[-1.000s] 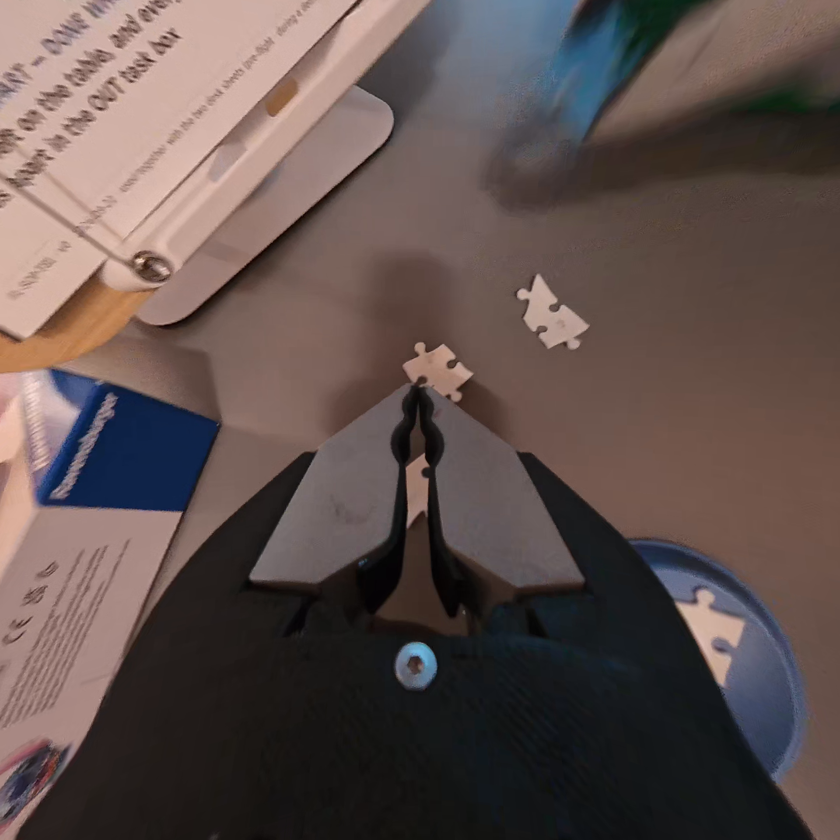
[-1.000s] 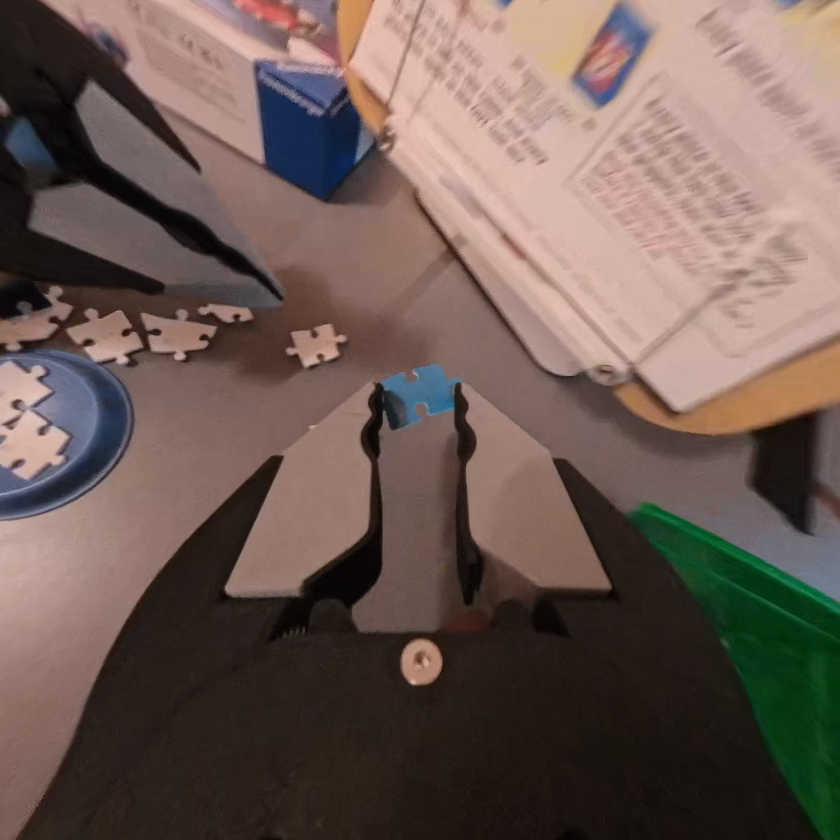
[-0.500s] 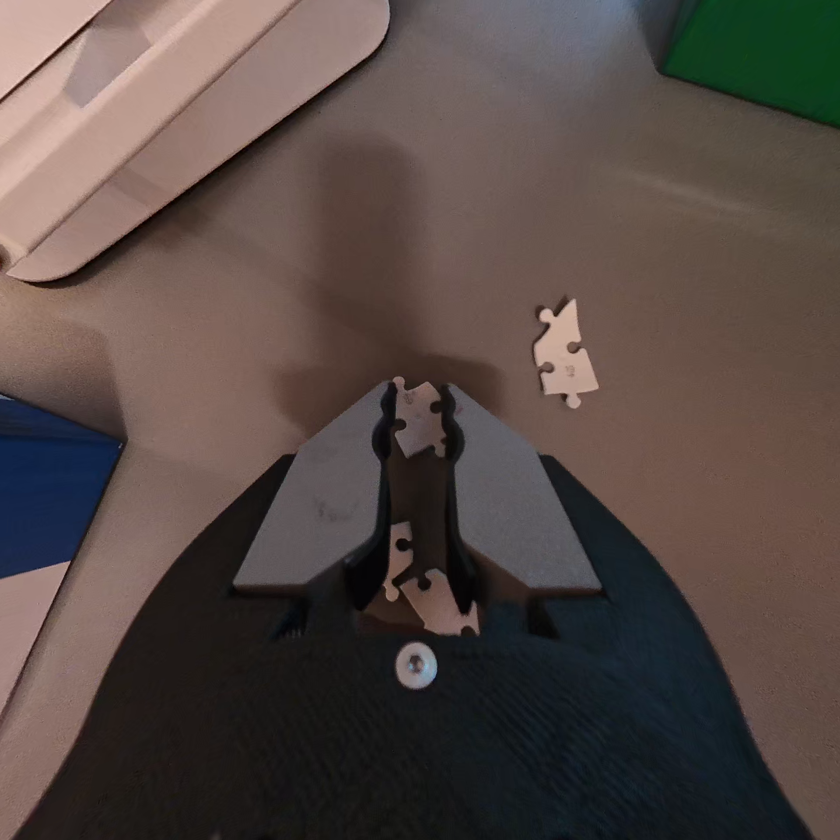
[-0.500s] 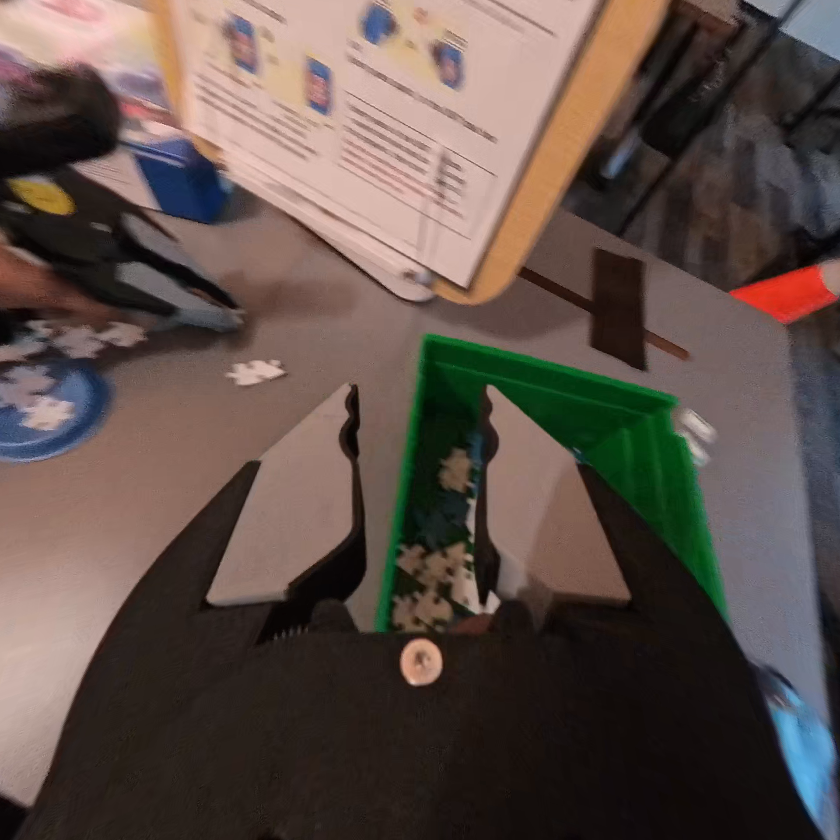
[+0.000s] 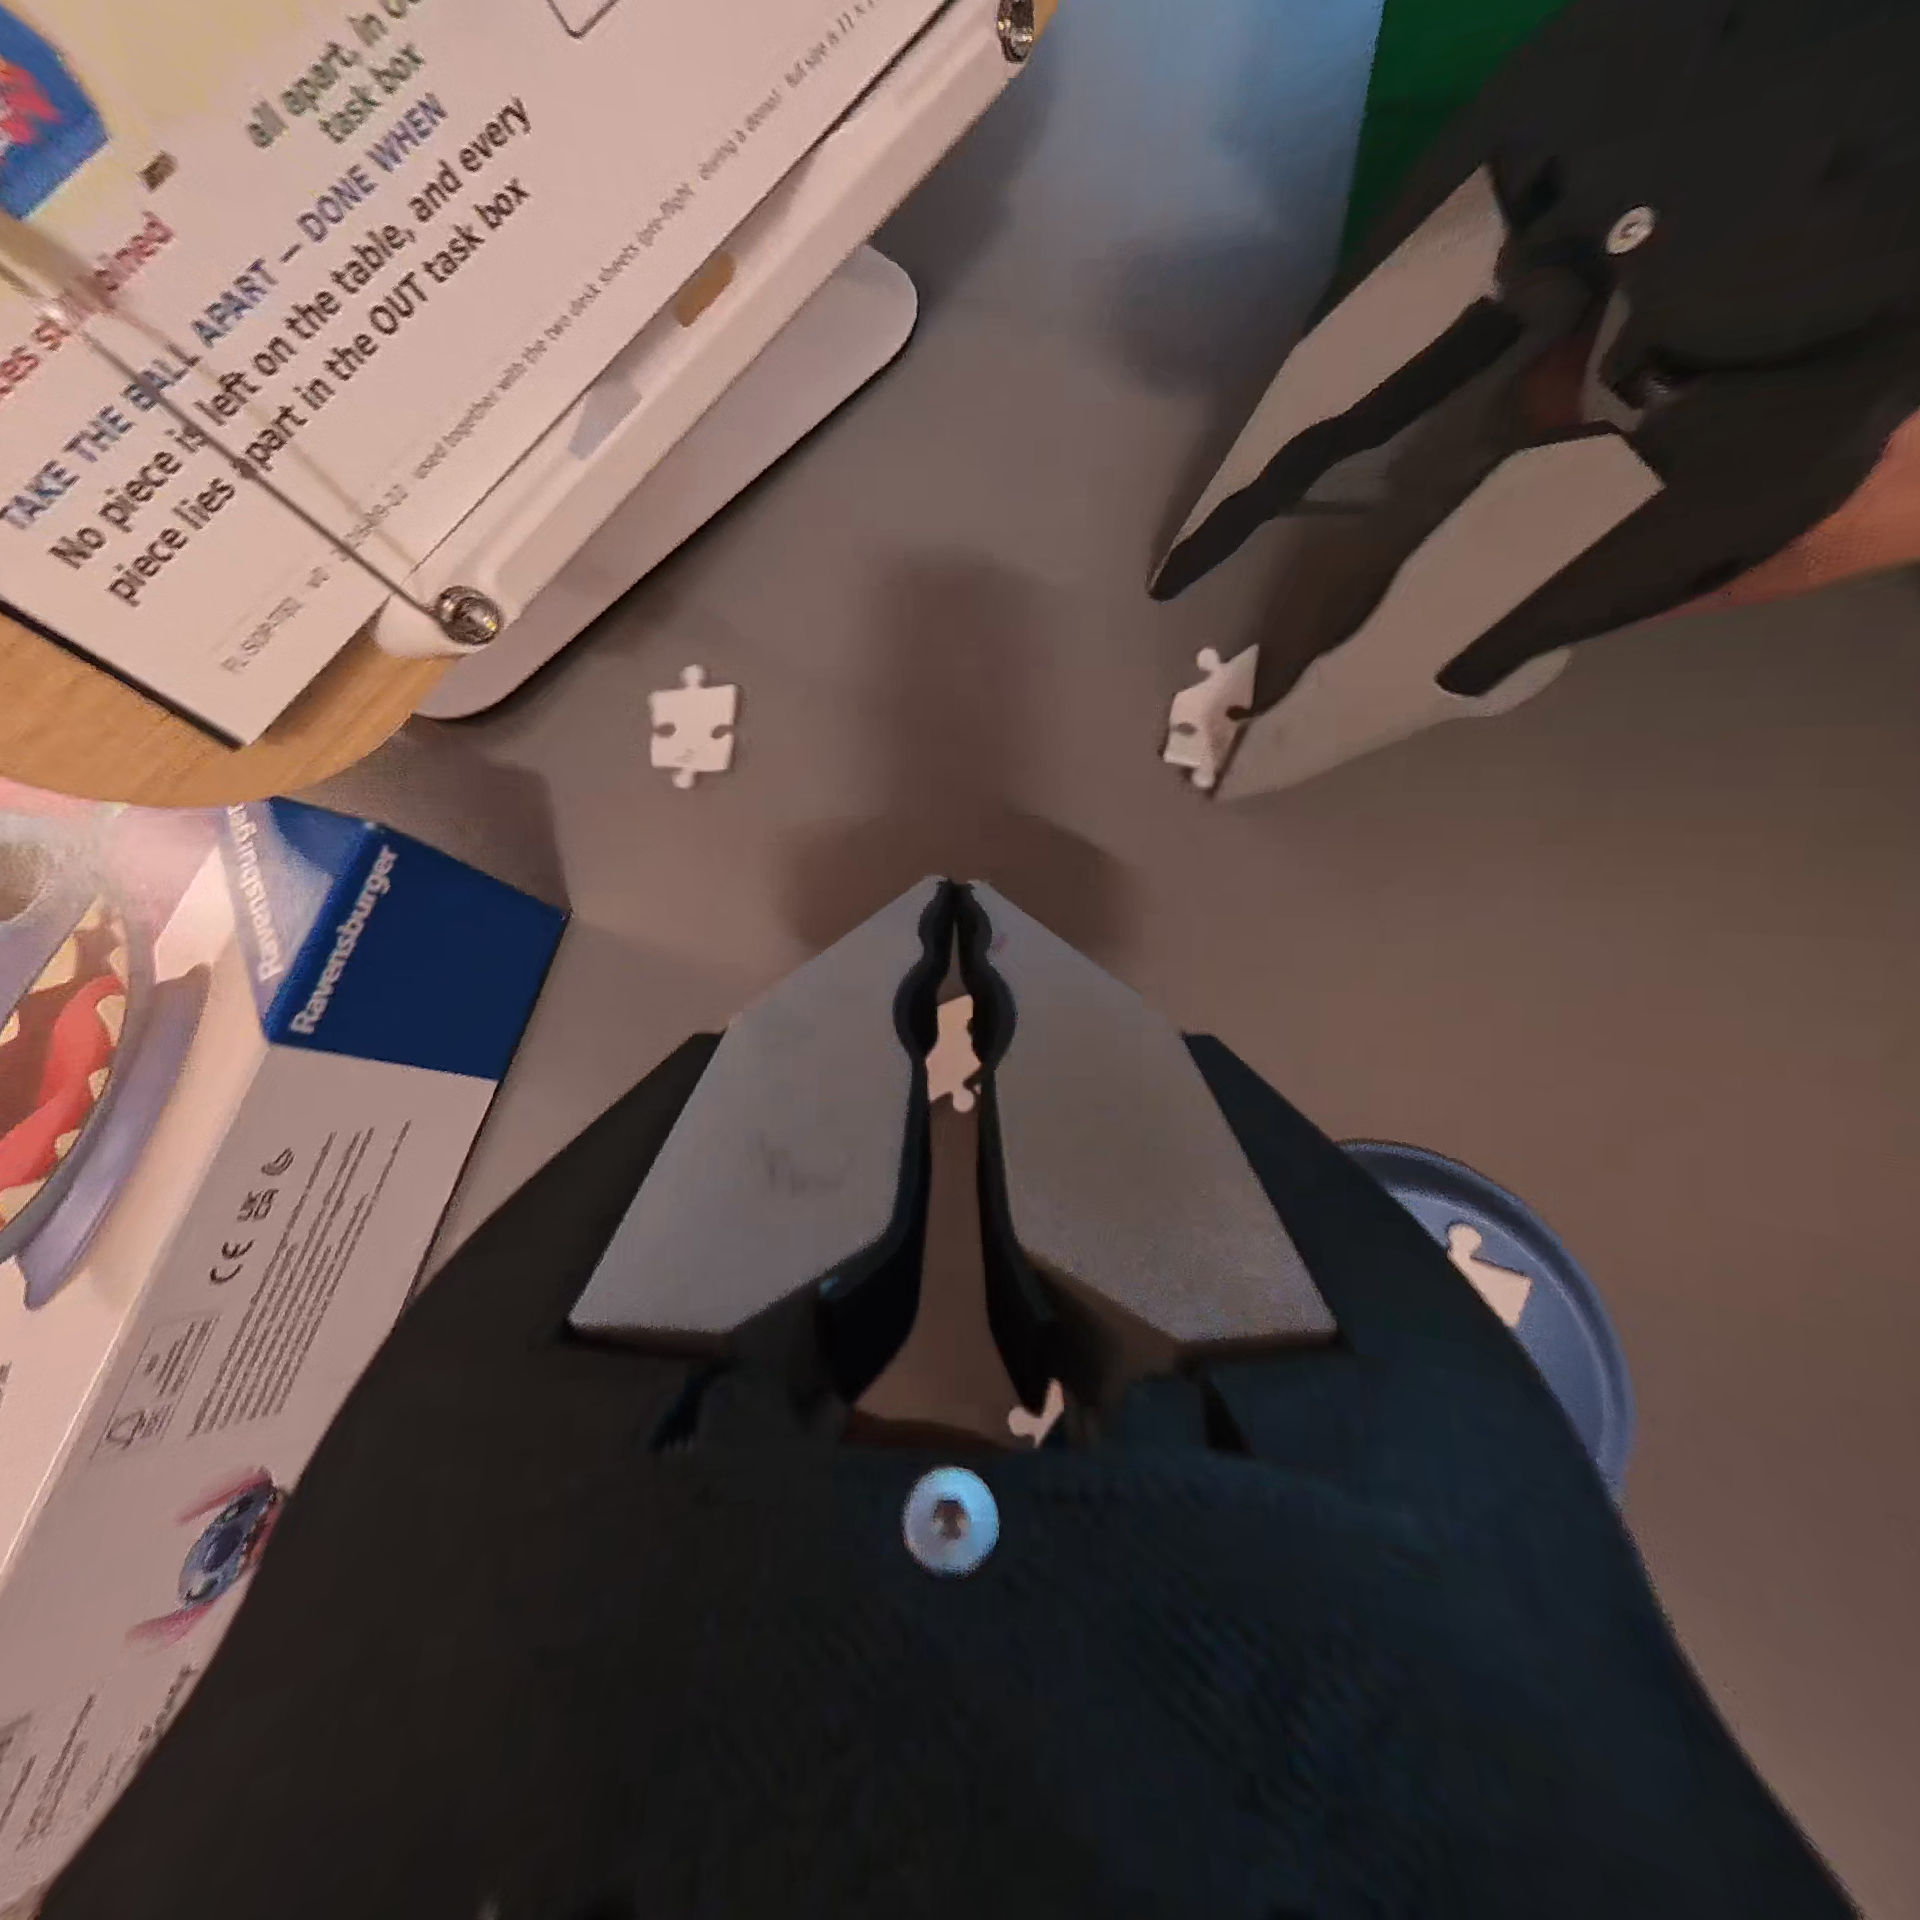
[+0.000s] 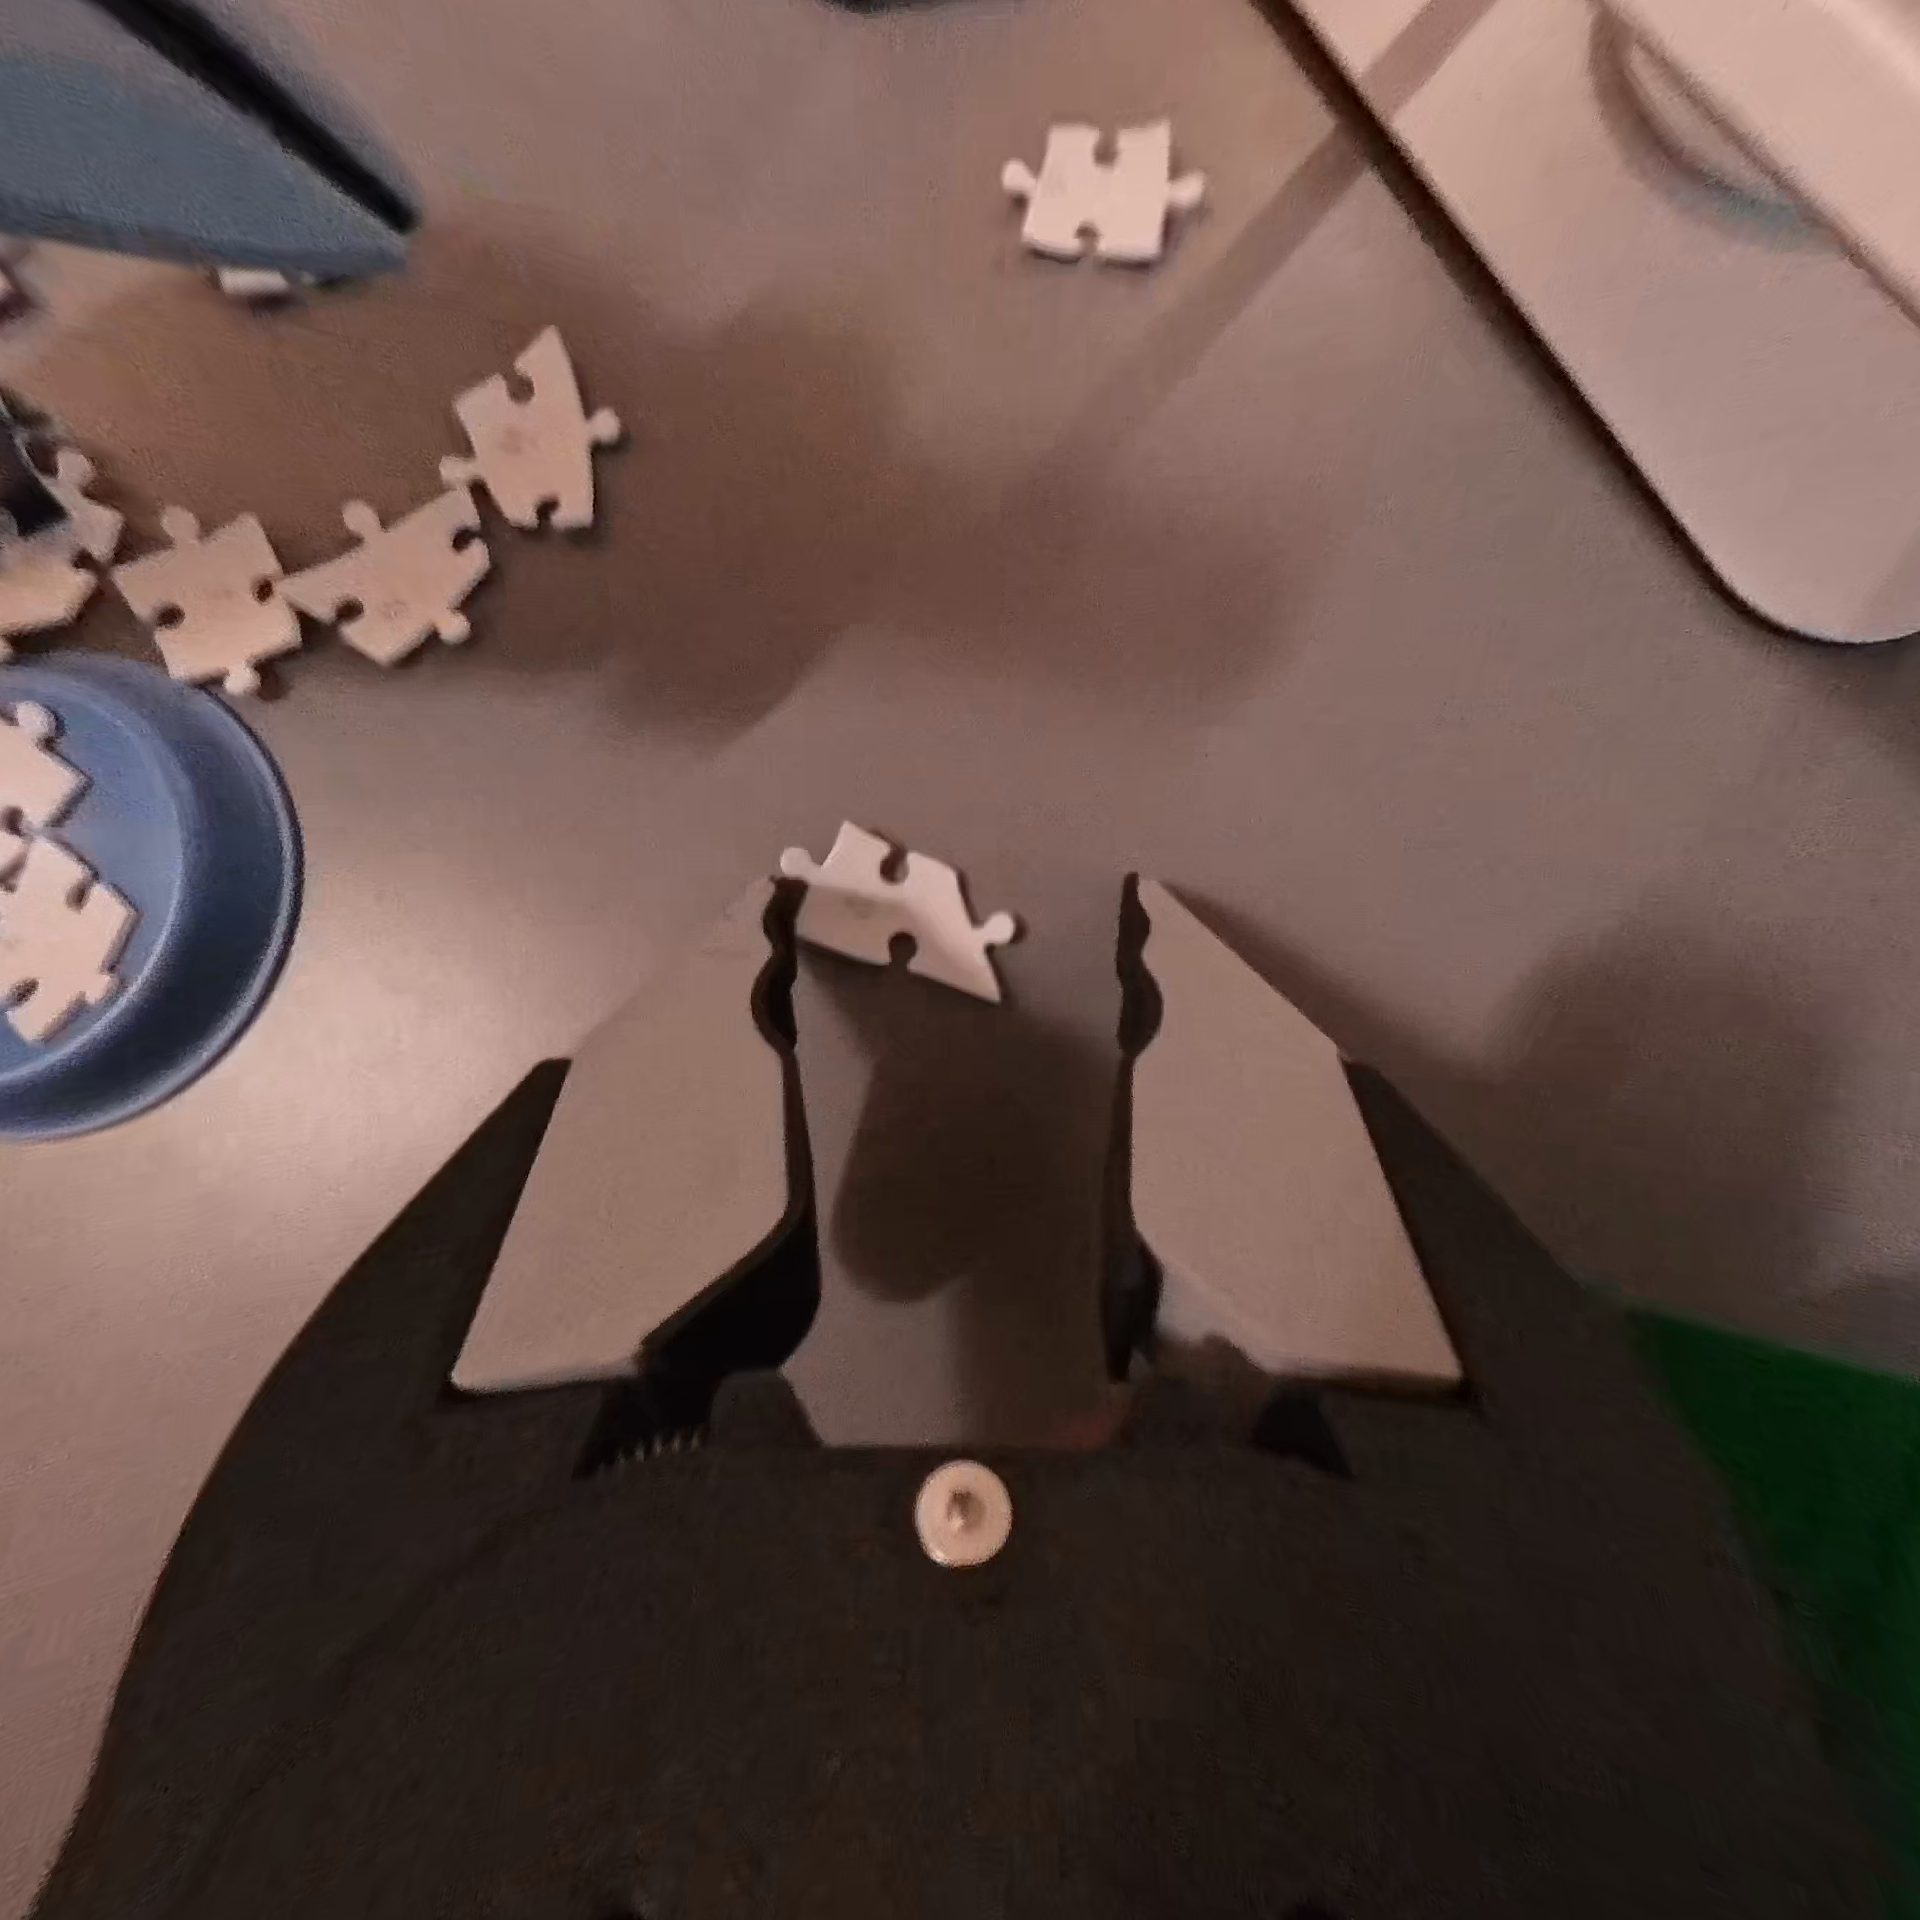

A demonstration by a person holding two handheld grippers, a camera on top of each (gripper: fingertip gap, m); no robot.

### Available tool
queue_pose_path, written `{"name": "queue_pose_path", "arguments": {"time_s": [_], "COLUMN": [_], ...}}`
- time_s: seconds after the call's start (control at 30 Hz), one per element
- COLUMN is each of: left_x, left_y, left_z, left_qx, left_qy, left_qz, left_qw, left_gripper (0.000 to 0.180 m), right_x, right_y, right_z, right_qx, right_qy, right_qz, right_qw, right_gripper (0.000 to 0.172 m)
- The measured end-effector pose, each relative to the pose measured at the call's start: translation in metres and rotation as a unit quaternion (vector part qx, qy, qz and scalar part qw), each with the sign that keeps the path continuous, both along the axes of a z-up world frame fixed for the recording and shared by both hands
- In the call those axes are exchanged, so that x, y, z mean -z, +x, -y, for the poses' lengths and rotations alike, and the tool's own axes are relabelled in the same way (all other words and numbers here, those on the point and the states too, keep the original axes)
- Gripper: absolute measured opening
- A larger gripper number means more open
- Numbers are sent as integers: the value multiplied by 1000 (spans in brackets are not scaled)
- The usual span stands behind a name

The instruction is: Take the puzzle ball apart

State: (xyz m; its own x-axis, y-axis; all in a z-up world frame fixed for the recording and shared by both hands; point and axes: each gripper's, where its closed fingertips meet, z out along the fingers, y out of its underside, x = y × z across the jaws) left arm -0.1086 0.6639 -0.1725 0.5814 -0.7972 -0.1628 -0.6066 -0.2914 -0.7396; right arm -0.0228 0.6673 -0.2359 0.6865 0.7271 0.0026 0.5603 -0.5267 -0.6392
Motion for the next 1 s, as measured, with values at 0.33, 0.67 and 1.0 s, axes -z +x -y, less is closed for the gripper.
{"name": "queue_pose_path", "arguments": {"time_s": [0.33, 0.67, 1.0], "left_x": [30, 64, 63], "left_y": [-25, -26, -24], "left_z": [-3, -6, -4], "left_qx": [-29, -72, -64], "left_qy": [-9, -136, -121], "left_qz": [-21, -43, -40], "left_qw": [999, 987, 990], "left_gripper": [10, 59, 38], "right_x": [-79, -154, -148], "right_y": [32, 209, 61], "right_z": [25, 28, 86], "right_qx": [31, 233, 30], "right_qy": [115, 147, 165], "right_qz": [30, 71, -37], "right_qw": [992, 959, 985], "right_gripper": [26, 56, 47]}}
